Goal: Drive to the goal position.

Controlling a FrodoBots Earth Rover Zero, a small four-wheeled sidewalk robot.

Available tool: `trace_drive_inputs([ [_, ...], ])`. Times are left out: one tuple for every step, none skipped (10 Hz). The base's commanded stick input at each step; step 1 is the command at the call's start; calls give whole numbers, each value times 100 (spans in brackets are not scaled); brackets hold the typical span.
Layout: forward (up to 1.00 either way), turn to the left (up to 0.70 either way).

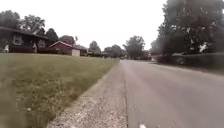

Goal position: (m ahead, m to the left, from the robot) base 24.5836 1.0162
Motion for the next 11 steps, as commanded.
trace_drive_inputs([
  [70,0],
  [70,0],
  [70,0],
  [70,0],
  [70,0],
  [70,0],
  [70,0],
  [70,0],
  [70,0],
  [70,0],
  [70,0],
])
